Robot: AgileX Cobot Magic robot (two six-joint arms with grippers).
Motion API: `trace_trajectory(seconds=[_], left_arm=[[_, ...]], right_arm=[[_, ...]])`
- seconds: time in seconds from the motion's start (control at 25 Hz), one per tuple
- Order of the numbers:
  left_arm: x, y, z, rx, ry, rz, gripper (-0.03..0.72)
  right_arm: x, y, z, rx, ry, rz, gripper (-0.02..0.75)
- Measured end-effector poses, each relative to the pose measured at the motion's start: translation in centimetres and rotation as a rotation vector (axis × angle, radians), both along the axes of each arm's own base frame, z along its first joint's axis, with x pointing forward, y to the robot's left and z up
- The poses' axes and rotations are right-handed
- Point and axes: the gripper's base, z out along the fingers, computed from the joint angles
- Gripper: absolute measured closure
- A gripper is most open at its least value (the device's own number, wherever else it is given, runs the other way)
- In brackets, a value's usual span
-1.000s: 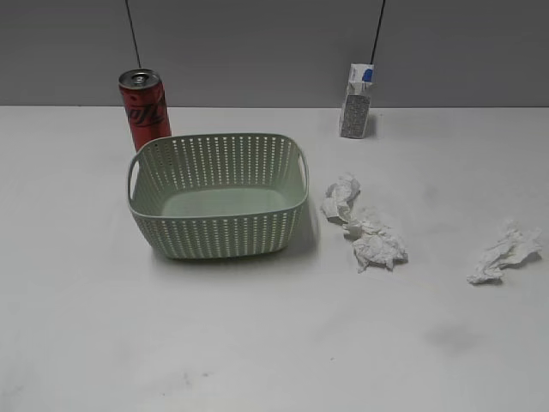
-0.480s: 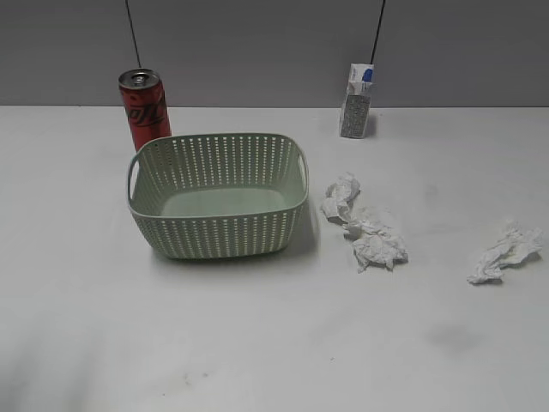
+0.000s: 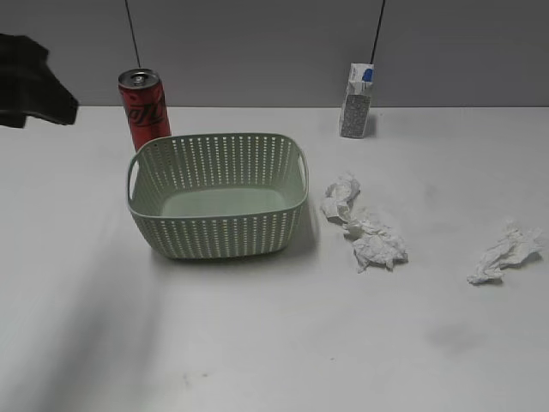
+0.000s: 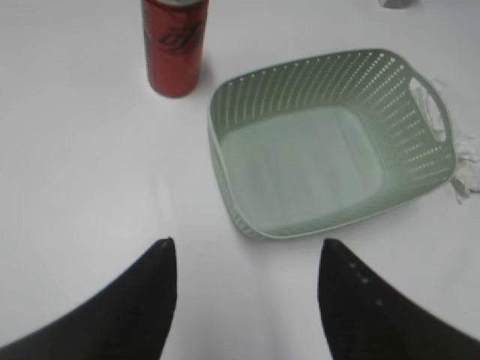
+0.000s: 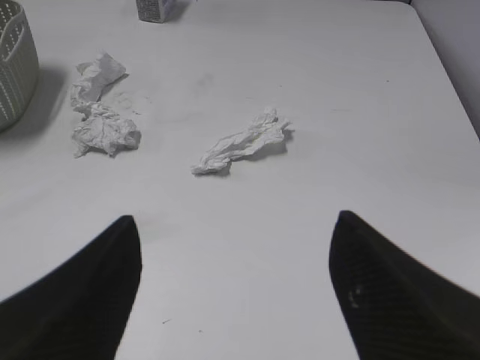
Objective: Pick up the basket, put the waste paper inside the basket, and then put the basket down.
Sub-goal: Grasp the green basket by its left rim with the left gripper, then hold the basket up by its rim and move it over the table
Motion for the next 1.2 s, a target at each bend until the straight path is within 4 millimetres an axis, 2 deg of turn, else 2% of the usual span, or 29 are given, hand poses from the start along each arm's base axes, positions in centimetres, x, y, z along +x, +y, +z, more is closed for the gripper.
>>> trace_trajectory(seconds=[0.16, 0.44, 0.72, 0.88, 1.0, 1.2], left_arm=[[3.0, -1.1, -2.0, 0.008, 0.103, -0.003, 0.255], [7.5, -3.8, -7.4, 0.131, 0.23, -0.032, 0.271], [11.1, -5.3, -12.2, 0.212, 0.315, 0.021, 0.295], [12.3, -5.7, -14.5, 0.221, 0.36, 0.039, 0.331], [12.5, -5.8, -15.6, 0.229, 0.388, 0.043, 0.393], [12.6, -5.9, -15.6, 0.226, 0.387, 0.046, 0.619]], right_arm=[[0.0, 0.0, 0.0, 0.0, 0.0, 0.0, 0.146], [0.0, 0.0, 0.0, 0.0, 0.0, 0.0, 0.146], [0.0, 0.0, 0.0, 0.0, 0.0, 0.0, 0.146], [0.0, 0.0, 0.0, 0.0, 0.0, 0.0, 0.146], [0.0, 0.0, 0.0, 0.0, 0.0, 0.0, 0.146], [0.0, 0.0, 0.0, 0.0, 0.0, 0.0, 0.146]])
